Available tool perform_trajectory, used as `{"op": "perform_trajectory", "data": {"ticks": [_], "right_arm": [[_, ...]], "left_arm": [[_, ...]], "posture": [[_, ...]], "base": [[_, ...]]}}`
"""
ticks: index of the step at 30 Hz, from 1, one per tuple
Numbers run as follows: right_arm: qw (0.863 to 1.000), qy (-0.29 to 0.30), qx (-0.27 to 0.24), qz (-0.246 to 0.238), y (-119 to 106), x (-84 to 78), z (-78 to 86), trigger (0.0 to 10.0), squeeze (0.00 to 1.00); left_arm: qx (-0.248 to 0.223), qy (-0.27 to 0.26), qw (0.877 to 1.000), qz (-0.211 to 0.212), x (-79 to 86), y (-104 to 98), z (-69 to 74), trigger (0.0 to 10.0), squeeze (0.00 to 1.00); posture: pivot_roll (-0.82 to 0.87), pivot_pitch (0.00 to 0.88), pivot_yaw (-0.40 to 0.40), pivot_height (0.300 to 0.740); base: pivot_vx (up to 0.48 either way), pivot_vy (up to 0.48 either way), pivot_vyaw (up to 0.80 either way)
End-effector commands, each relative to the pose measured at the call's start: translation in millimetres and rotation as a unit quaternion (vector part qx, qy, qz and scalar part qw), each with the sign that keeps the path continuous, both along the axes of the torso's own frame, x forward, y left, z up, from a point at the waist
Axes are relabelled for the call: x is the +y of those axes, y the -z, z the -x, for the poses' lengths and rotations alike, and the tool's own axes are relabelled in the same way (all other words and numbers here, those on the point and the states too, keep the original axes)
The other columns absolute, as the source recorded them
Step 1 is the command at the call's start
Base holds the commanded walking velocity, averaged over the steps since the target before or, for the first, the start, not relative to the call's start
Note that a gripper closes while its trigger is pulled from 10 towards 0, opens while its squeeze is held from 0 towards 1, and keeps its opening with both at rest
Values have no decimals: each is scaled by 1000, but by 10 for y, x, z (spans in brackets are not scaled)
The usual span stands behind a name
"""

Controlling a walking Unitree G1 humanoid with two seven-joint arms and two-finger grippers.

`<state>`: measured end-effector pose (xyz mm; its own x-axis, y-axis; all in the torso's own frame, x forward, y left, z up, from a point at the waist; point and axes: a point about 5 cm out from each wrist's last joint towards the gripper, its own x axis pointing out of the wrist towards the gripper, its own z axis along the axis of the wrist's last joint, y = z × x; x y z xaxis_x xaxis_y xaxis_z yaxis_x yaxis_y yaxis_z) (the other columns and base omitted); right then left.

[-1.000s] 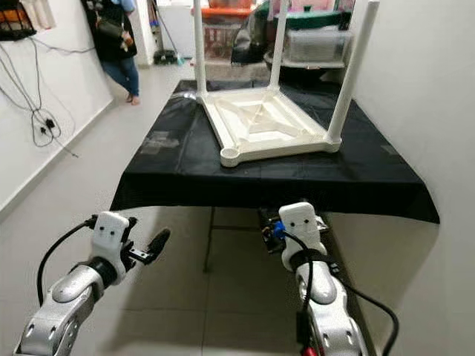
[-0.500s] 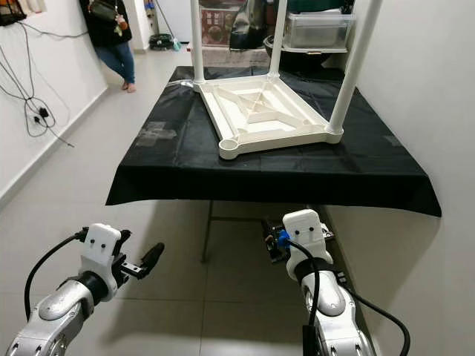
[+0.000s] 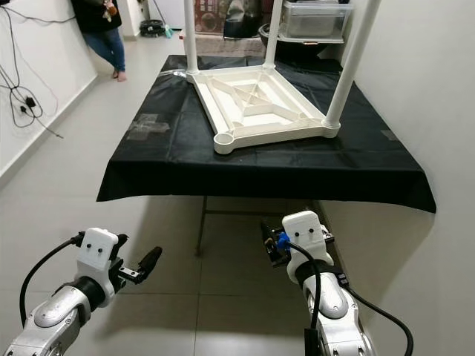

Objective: Building children table

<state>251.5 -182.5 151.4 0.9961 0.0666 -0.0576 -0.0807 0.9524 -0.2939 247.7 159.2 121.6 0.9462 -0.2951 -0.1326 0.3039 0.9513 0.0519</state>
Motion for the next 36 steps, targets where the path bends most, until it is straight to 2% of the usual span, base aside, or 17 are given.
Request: {"op": "perform_trajectory", "data": {"ticks": [1, 9, 20, 36], "right_arm": [[1000, -6, 2, -1, -8, 28, 10, 10000, 0], [1000, -3, -1, -3, -10, 27, -18, 10000, 0], [1000, 12, -18, -12, -42, 42, -177, 10000, 0], [998, 48, -40, -15, -97, -64, -256, 10000, 0]], "left_arm": [[9, -1, 1000, -2, -3, 25, 28, 10000, 0], [6, 2, 1000, -5, -29, 18, -25, 10000, 0], [-6, -2, 1000, -11, -30, -20, -162, 10000, 0], [-23, 1, 1000, -19, -53, -55, -299, 10000, 0]], "posture": [[3, 84, -47, 740], [4, 65, -44, 740], [25, 0, -34, 740], [-1, 0, -15, 740]], "base": [[0, 0, 0], [0, 0, 0], [0, 0, 0], [0, 0, 0]]}}
